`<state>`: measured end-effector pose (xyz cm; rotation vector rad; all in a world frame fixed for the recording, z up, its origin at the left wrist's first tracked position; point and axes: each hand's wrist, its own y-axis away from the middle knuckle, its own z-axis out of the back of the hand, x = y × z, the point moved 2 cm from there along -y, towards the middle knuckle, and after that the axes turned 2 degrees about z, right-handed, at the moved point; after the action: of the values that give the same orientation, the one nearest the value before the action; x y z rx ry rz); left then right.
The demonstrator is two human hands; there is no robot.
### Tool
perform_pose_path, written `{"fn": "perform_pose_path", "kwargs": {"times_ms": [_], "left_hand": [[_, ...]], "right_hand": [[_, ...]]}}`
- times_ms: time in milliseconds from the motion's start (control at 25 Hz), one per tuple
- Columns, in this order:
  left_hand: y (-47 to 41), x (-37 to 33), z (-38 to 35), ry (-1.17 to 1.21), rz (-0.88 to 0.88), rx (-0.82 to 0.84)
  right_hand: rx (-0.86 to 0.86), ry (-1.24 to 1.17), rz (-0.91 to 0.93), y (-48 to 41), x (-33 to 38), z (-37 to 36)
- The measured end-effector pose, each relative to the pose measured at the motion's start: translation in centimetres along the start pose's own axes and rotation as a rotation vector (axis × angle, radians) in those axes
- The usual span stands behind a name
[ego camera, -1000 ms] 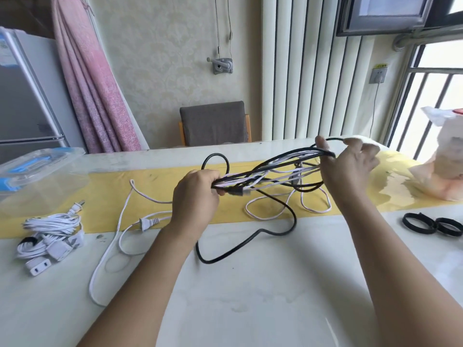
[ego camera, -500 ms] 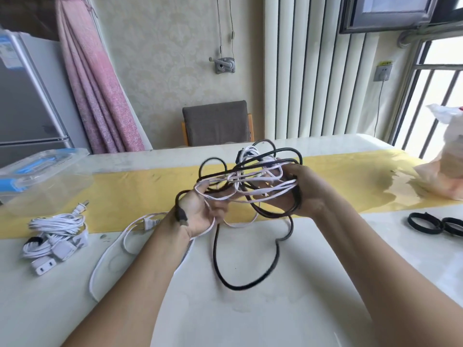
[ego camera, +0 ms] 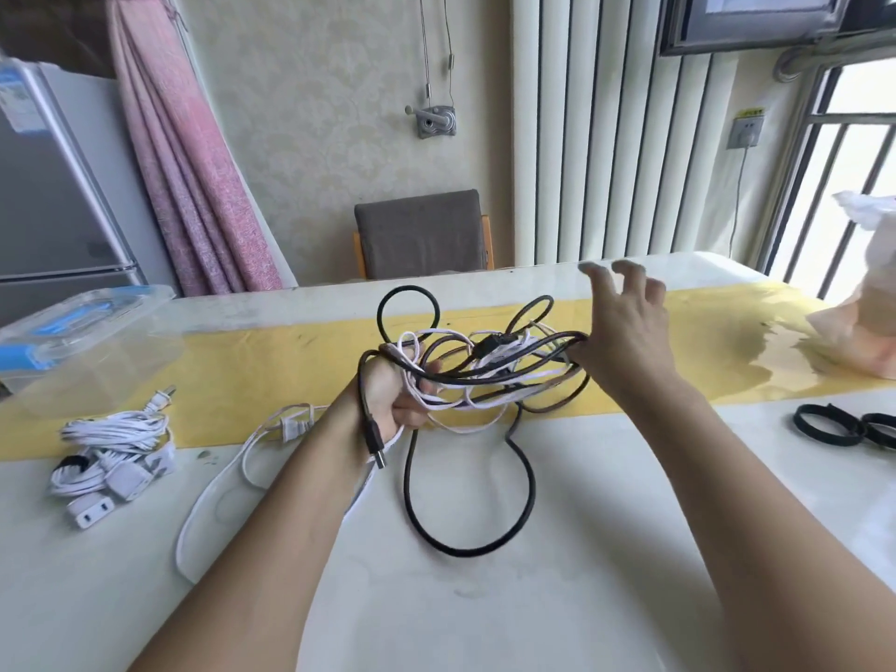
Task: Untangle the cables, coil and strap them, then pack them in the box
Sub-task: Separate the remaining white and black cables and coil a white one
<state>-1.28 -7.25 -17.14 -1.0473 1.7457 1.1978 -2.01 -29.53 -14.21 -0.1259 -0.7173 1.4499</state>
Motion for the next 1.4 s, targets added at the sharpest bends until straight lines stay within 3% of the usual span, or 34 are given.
{"fn": "perform_pose_path", "kwargs": {"times_ms": [80,160,280,320,400,480,600,680,760,840,960,1080,1160,1280,1320,1400], "left_hand": [[-0.8,0.5,0.3,0.046,-0.056,-0.052],[-1.5,0.6,0.9,0.226,-0.04,-0.027],[-2.0,0.9,0.1,0.45,0.006,0.175],[-2.0,1.1,-0.7,0.389,-0.05,0.204],[-2.0,1.0,-0.9,-0.018,-0.275,-0.102],[-1.0,0.3,-0.8,-0.409,-0.477,-0.344],[0.8,-0.4,-0.7,-0.957,-0.745,-0.536],[1.5,-0.8,-0.3,-1.079,-0.891,-0.595],[1.8,-1.2,-0.3,-1.101,-0.925,-0.604],[1.9,-1.4,-0.1,-1.114,-0.928,-0.632],[1.9,-1.1,0.2,-1.076,-0.847,-0.58],[1.7,-1.1,-0.1,-0.776,-0.673,-0.204],[1.6,-1.5,-0.2,-0.553,-0.576,-0.025],[1.6,-1.3,-0.5,-0.415,-0.503,0.031],[1.9,-1.1,-0.9,-0.423,-0.495,0.019],[2.6,-1.0,-1.6,-0.468,-0.509,-0.038]], "right_hand": [[-0.004,0.048,0.275,0.8,2.4,1.3],[0.097,0.07,0.563,1.8,5.1,1.6],[0.286,0.062,0.694,3.8,7.5,0.0],[0.287,0.039,0.673,4.2,7.7,-0.4],[0.241,-0.051,0.629,4.1,7.9,-0.3],[0.299,-0.262,0.457,3.1,7.2,0.5],[0.529,-0.973,0.085,1.9,5.3,2.1],[0.58,-1.326,-0.083,1.2,3.6,2.9],[0.551,-1.441,-0.211,0.3,1.6,3.4],[0.418,-1.34,-0.338,-0.5,-0.8,3.2],[0.094,-0.858,-0.369,-1.2,-3.6,2.4],[-0.011,-0.386,-0.342,-1.2,-4.6,2.4],[-0.111,-0.198,-0.308,-1.1,-4.5,2.9],[-0.438,-0.379,-0.045,-0.2,-1.3,4.8],[-0.421,-0.52,0.086,0.2,0.4,5.1],[-0.126,-0.749,0.327,1.5,4.1,5.1]]}}
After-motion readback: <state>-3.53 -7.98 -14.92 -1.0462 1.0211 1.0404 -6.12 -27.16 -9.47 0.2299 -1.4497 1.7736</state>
